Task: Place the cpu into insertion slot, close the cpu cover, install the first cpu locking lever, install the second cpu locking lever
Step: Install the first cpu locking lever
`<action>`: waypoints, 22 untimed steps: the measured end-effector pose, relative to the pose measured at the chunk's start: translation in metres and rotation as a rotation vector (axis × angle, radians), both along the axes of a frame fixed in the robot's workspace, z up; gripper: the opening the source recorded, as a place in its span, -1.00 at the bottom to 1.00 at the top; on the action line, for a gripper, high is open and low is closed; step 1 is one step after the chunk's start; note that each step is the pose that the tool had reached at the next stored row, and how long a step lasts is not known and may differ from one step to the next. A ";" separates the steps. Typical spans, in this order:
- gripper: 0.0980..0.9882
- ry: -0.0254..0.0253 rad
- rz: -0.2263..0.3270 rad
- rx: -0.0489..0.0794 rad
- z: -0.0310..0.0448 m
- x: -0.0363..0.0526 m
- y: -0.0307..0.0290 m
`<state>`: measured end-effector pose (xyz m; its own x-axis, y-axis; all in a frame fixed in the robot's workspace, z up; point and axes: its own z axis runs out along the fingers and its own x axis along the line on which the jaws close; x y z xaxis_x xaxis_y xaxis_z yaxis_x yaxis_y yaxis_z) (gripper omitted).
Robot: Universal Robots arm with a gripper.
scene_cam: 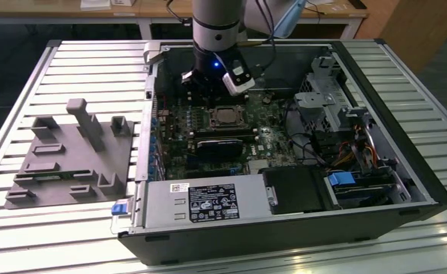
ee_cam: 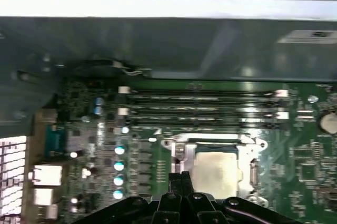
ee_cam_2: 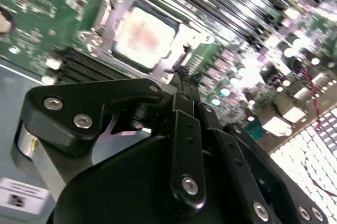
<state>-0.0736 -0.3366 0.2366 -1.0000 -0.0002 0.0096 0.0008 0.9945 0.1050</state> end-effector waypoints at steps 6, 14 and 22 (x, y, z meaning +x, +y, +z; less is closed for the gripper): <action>-0.98 -0.0011 0.000 0.006 0.0000 -0.0156 -0.0001; -0.98 -0.0012 0.000 0.086 0.0000 -0.0238 0.0000; -0.98 -0.0012 0.000 0.197 0.0000 -0.0288 0.0000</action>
<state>-0.1024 -0.3366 0.2365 -1.0000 -0.0017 0.0082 0.0008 0.9546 0.2980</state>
